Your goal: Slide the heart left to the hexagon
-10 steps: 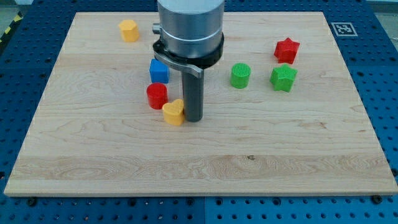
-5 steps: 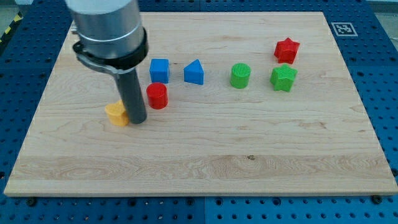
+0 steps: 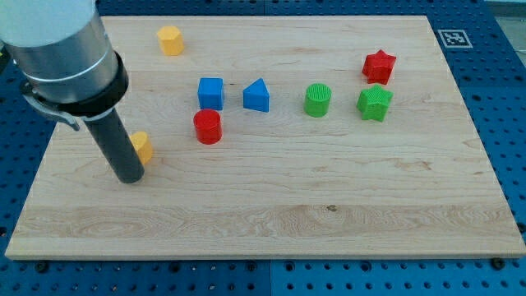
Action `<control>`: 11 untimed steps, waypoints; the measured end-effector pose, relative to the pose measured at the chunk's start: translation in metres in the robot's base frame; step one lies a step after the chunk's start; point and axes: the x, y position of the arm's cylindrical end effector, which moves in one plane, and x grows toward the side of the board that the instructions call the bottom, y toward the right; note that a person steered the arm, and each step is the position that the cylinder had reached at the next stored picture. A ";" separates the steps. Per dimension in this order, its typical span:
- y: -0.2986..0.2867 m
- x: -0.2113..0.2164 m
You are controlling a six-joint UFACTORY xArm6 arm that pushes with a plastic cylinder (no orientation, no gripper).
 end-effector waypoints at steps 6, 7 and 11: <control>-0.026 -0.086; -0.024 -0.086; -0.001 -0.114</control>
